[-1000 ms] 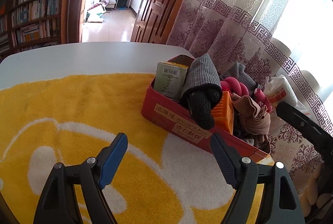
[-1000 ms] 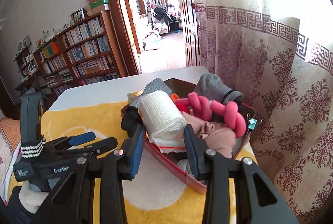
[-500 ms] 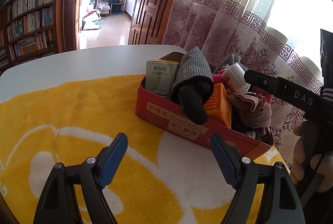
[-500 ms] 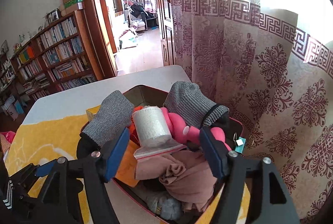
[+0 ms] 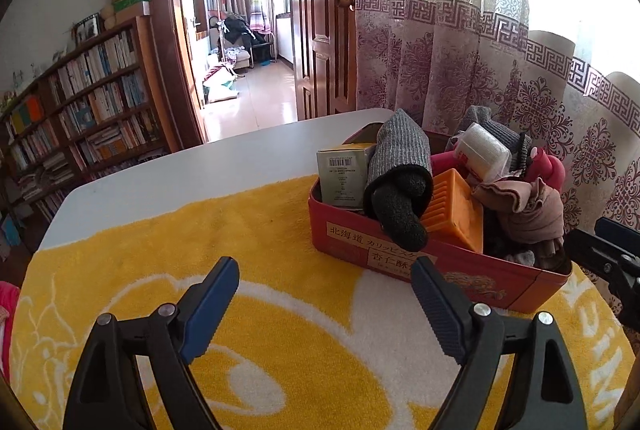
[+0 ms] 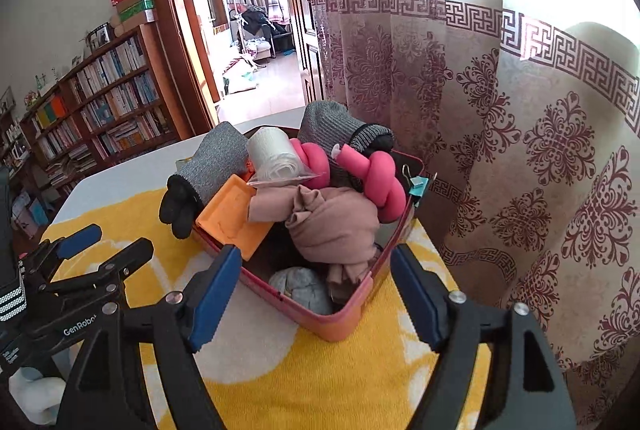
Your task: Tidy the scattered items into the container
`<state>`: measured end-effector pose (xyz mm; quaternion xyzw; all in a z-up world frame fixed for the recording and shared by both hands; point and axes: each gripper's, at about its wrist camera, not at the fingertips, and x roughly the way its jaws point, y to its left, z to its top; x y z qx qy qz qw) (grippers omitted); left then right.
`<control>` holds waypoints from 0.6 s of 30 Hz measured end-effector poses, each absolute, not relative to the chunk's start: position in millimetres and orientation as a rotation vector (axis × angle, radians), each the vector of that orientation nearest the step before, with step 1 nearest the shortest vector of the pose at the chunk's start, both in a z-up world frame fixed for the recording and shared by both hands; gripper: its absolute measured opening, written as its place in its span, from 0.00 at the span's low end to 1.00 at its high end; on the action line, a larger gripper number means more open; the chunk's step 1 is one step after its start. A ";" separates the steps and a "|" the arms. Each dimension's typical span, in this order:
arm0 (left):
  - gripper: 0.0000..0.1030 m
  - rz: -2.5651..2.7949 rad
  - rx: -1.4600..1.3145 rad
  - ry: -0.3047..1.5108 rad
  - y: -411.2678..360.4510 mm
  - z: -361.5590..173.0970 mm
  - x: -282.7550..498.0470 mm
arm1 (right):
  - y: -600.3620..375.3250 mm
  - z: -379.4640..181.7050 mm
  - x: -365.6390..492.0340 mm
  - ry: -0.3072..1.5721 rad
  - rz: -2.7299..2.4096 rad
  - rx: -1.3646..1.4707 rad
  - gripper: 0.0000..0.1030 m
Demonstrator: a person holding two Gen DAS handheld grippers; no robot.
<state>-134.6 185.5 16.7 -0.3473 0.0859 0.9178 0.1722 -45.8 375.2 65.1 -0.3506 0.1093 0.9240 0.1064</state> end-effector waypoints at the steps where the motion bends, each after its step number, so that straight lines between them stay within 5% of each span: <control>1: 0.98 2.632 -0.983 0.271 187.5 18.2 -132.8 | 375.3 63.2 -40.3 0.331 2.716 -1.039 0.78; 6: 1.00 2.682 -0.919 0.362 197.0 29.8 -119.1 | 373.9 59.2 -20.1 0.350 2.707 -1.051 0.78; 18: 1.00 2.614 -0.889 0.163 191.5 64.3 -99.1 | 375.4 56.2 4.7 0.409 2.697 -1.032 0.78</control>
